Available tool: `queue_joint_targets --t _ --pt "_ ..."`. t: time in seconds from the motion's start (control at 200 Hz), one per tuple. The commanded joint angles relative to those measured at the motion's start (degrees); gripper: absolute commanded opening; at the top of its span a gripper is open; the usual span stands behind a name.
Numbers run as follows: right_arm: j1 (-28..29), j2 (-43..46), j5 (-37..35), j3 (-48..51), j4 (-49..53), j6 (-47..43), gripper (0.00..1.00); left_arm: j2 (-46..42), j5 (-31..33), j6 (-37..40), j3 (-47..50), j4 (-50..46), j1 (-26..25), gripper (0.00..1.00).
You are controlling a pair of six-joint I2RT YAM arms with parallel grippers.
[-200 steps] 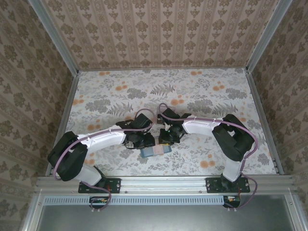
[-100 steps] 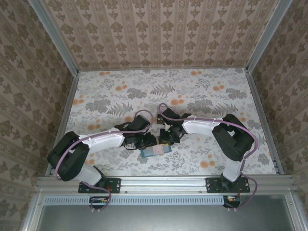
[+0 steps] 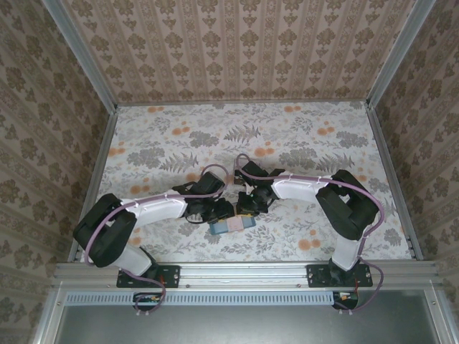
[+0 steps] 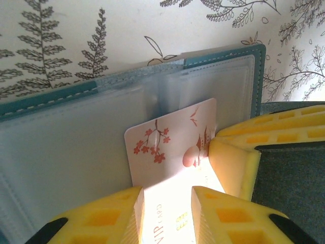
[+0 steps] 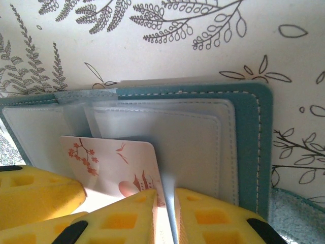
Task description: Take the credit cards out of the card holder
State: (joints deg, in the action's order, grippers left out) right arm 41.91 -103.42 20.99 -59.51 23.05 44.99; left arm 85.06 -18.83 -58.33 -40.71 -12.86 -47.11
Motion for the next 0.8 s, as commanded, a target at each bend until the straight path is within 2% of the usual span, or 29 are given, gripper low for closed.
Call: queue_joint_targets --t 0.0,0.415,0.795 --pt "0.41 -0.91 -0.58 0.36 1.91 -0.34 0.18 -2.28 1.47 -0.58 0.44 -2.41 0.62 0.31" --pt "0.42 -1.11 -0.35 0.21 2.00 -0.39 0.18 -3.21 2.27 -0.72 0.76 -3.51 0.70 0.32" --pt "0.41 -1.34 -0.34 0.18 2.26 -0.35 0.18 0.19 -2.17 -3.08 2.65 6.22 0.72 0.29"
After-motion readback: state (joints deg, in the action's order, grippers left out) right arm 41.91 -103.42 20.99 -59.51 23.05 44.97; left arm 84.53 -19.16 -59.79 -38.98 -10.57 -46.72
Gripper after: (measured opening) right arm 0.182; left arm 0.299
